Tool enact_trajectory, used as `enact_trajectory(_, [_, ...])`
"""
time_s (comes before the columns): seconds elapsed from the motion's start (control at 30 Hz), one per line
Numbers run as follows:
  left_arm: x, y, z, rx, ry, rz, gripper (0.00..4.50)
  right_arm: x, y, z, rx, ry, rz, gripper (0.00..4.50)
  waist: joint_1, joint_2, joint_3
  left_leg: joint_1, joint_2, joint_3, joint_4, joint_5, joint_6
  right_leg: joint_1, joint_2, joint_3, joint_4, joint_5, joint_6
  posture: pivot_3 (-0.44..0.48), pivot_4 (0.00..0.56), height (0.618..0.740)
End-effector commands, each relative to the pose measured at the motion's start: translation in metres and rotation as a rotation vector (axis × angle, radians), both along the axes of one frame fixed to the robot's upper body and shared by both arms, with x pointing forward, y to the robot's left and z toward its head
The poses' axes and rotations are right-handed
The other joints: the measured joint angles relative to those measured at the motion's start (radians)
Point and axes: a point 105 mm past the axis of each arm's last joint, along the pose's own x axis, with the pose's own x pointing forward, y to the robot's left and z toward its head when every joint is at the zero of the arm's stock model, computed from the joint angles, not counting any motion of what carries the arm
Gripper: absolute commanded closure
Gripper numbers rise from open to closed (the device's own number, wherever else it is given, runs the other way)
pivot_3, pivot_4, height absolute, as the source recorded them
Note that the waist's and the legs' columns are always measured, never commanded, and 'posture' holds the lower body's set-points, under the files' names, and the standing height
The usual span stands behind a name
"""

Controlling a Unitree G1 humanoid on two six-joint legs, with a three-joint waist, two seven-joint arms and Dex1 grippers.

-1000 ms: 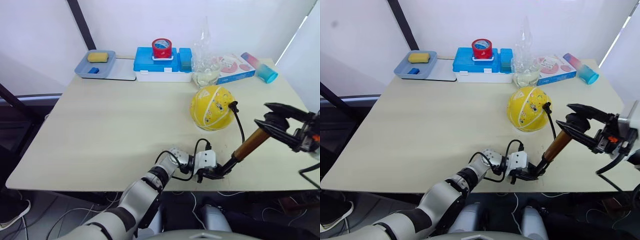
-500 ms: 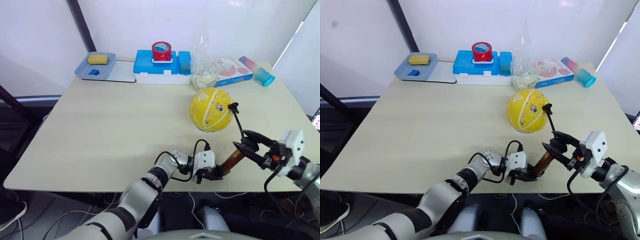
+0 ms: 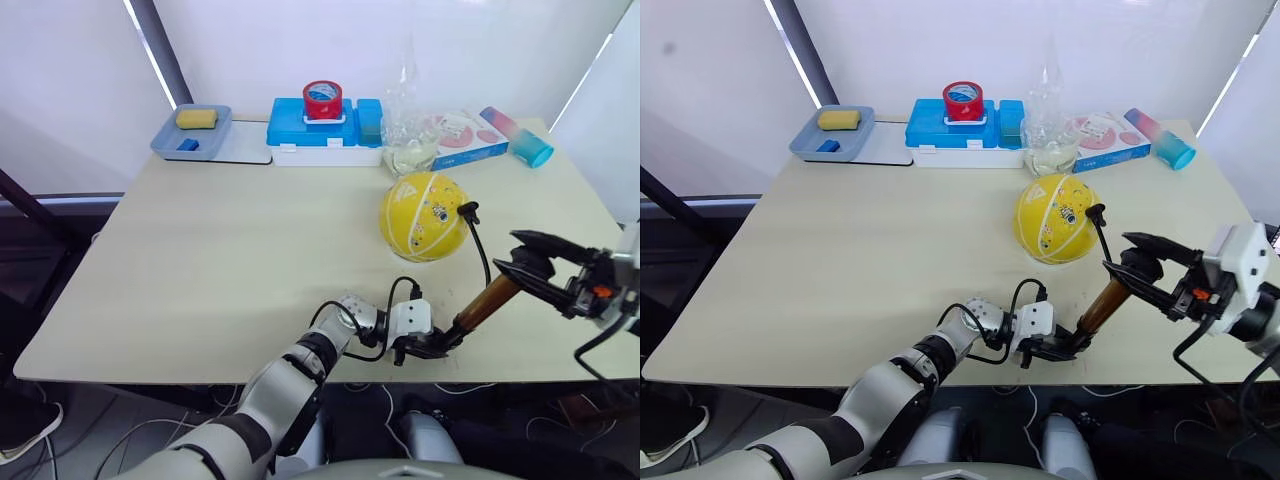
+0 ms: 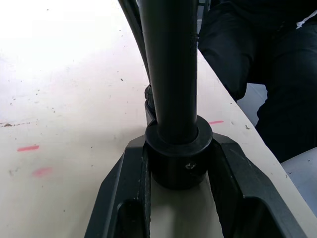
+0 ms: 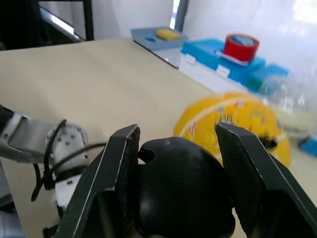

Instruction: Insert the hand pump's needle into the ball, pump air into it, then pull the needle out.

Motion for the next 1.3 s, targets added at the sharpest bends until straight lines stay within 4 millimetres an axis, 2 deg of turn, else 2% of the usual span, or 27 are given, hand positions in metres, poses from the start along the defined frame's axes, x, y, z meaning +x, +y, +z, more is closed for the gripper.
enact_trajectory(0.03, [-0.01, 0.009, -0.019, 0.088, 0.029, -0.032, 3.39, -0.009, -0.003, 0.041, -0.061, -0.137, 0.004, 2.58, 0.0, 0.001, 0.001, 0.0, 0.0, 0.001, 0.0, 0.0, 0.0, 0.0, 0.0, 0.001, 0.0, 0.0, 0.0, 0.0, 0.15, 0.737])
enact_trajectory(0.2, [-0.011, 0.01, -0.019, 0.09, 0.028, -0.034, 3.39, -0.015, -0.004, 0.071, -0.112, -0.211, 0.004, 2.58, 0.003, 0.001, 0.002, 0.0, 0.001, -0.001, 0.0, 0.0, 0.0, 0.0, 0.002, 0.007, 0.0, 0.0, 0.0, 0.0, 0.15, 0.737])
enact_trajectory(0.33, [-0.011, 0.009, -0.019, 0.09, 0.027, -0.037, 3.39, -0.017, 0.007, 0.077, -0.115, -0.205, 0.04, 2.58, 0.002, 0.004, 0.005, 0.0, 0.001, -0.001, 0.0, 0.0, 0.0, 0.0, 0.001, 0.008, 0.0, 0.0, 0.0, 0.0, 0.15, 0.737])
enact_trajectory(0.5, [-0.011, 0.007, -0.019, 0.088, 0.027, -0.039, 3.39, -0.014, 0.026, 0.049, -0.061, -0.125, 0.098, 2.58, 0.003, 0.003, 0.006, -0.002, 0.001, 0.001, -0.001, 0.0, 0.0, -0.001, 0.001, 0.006, -0.001, 0.0, 0.0, 0.0, 0.15, 0.737])
enact_trajectory(0.6, [-0.011, 0.006, -0.018, 0.086, 0.028, -0.037, 3.39, -0.008, 0.034, 0.012, -0.083, -0.036, 0.11, 2.58, 0.003, 0.0, 0.006, -0.002, 0.001, 0.001, -0.001, 0.0, 0.0, -0.001, 0.001, 0.005, -0.001, 0.0, 0.0, 0.0, 0.15, 0.737])
enact_trajectory(0.73, [-0.011, 0.007, -0.019, 0.087, 0.028, -0.033, 3.39, -0.006, 0.033, -0.036, -0.107, 0.053, 0.103, 2.58, 0.003, -0.002, 0.004, 0.0, 0.001, 0.0, -0.001, 0.0, 0.0, 0.0, 0.0, 0.004, -0.001, 0.0, 0.0, 0.0, 0.15, 0.737])
enact_trajectory(0.87, [-0.01, 0.009, -0.02, 0.088, 0.029, -0.027, 3.39, -0.007, 0.036, -0.074, -0.086, 0.1, 0.09, 2.58, 0.001, -0.004, 0.002, 0.0, 0.0, 0.0, -0.001, 0.0, 0.0, 0.001, 0.002, 0.004, -0.001, 0.0, 0.0, 0.0, 0.15, 0.737])
enact_trajectory(1.0, [-0.01, 0.009, -0.02, 0.086, 0.03, -0.023, 3.39, -0.008, 0.035, -0.101, -0.081, 0.124, 0.066, 2.58, -0.003, -0.006, 0.001, 0.001, 0.0, 0.0, 0.0, 0.0, 0.0, 0.001, 0.003, 0.002, 0.0, 0.0, 0.0, 0.0, 0.15, 0.737])
enact_trajectory(1.1, [-0.01, 0.009, -0.02, 0.087, 0.03, -0.024, 3.39, -0.004, 0.035, -0.11, -0.095, 0.103, 0.053, 2.58, -0.005, -0.005, 0.0, 0.001, 0.0, 0.0, -0.001, 0.0, 0.0, 0.001, 0.002, -0.001, 0.0, 0.0, 0.0, 0.0, 0.15, 0.737])
enact_trajectory(1.2, [-0.012, 0.008, -0.02, 0.086, 0.03, -0.029, 3.39, 0.003, 0.034, -0.101, -0.056, 0.07, 0.034, 2.58, -0.01, -0.007, -0.001, 0.002, 0.0, 0.0, -0.001, 0.0, 0.0, 0.002, 0.002, -0.003, 0.0, 0.0, 0.0, 0.0, 0.15, 0.737])
enact_trajectory(1.3, [-0.012, 0.008, -0.02, 0.085, 0.031, -0.031, 3.39, 0.006, 0.032, -0.081, -0.035, 0.025, 0.037, 2.58, -0.014, -0.007, -0.001, 0.002, 0.0, 0.0, -0.001, 0.0, 0.0, 0.002, -0.004, -0.008, 0.0, 0.0, 0.0, 0.0, 0.15, 0.737])
